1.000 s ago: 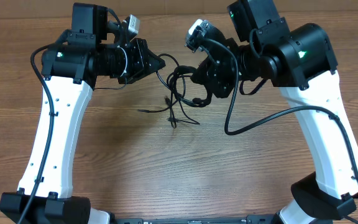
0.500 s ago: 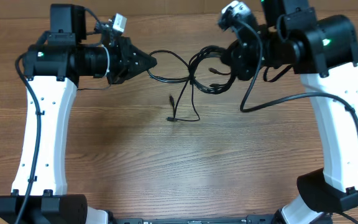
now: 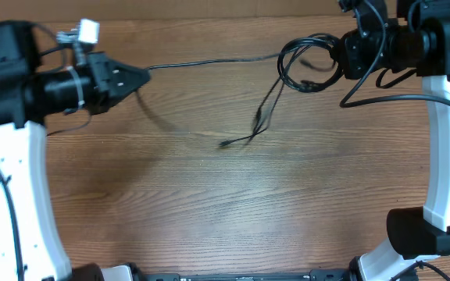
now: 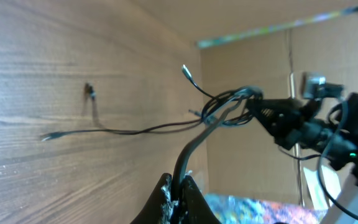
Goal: Untangle cables
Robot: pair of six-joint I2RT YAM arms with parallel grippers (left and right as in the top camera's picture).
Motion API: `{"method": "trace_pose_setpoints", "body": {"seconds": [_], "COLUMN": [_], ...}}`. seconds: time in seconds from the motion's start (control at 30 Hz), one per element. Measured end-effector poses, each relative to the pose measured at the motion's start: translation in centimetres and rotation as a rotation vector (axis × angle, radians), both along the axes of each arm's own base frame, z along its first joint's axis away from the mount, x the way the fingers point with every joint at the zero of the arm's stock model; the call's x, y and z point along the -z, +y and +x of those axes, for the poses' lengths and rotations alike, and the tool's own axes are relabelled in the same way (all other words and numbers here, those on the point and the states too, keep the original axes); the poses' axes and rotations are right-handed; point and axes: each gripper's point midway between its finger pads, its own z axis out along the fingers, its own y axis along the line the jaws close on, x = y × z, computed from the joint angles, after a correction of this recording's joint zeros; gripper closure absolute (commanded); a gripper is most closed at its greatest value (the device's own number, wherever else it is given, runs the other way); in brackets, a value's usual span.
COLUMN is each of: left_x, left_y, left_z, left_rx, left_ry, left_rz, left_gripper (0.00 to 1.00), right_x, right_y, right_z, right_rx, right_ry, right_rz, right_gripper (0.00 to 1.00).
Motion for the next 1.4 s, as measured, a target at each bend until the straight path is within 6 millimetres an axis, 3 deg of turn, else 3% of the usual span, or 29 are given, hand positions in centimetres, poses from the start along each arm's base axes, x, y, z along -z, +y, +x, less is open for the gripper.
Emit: {"method": "trace_pose_setpoints", "body": {"seconds": [0.17, 0.33, 0.43, 0.6, 0.8, 0.97, 1.03, 1.1, 1.27, 1.4], "left_x": [-1.6, -1.2, -1.0, -1.0, -0.8, -0.5, -0.5, -0.5, -0.2, 0.2], "left_y": [3.1, 6.7, 7.1, 7.2, 7.1, 6.6, 5.4, 3.5, -1.9, -4.2], "left_z": [-1.4, -1.8, -2.0, -2.1, -2.3, -2.5, -2.6, -2.7, -3.5, -3.8], "left_rx": [-0.097, -0.208, -0.211, -0.209, -0.205, -0.183, -0.13, -0.035, 0.21, 0.318], "left_ry": [-0.05, -0.038, -0.041, -0.051, -0.04, -0.038, -0.067, -0.128, -0.289, -0.37], "left_rz": [0.006, 0.03, 0.041, 0.051, 0.05, 0.061, 0.086, 0.124, 0.225, 0.301], "left_gripper": [0.96, 0.96, 0.96, 0.96, 0.79, 0.66, 0.63, 0.57, 0.53, 0.51], "right_x": [-0.3, -0.3, -0.3, -0.4, -0.7, -1.4, -1.7, -2.0, -2.3, -2.6], "right_y": [-0.6, -5.2, -6.9, -6.8, -4.1, 0.7, 3.0, 5.1, 9.9, 13.2], "right_z": [0.4, 1.6, 1.8, 1.8, 1.0, -0.7, -1.6, -2.4, -4.7, -6.5], "right_rx": [0.02, 0.165, 0.225, 0.224, 0.108, -0.086, -0.166, -0.237, -0.377, -0.461], "right_ry": [-0.011, -0.024, -0.027, -0.023, -0.005, 0.016, 0.023, 0.03, 0.052, 0.076], "right_rz": [0.03, -0.002, -0.008, 0.018, 0.117, 0.222, 0.259, 0.286, 0.318, 0.338], "right_gripper": [0.96, 0.96, 0.96, 0.96, 0.96, 0.96, 0.96, 0.96, 0.96, 0.96]}}
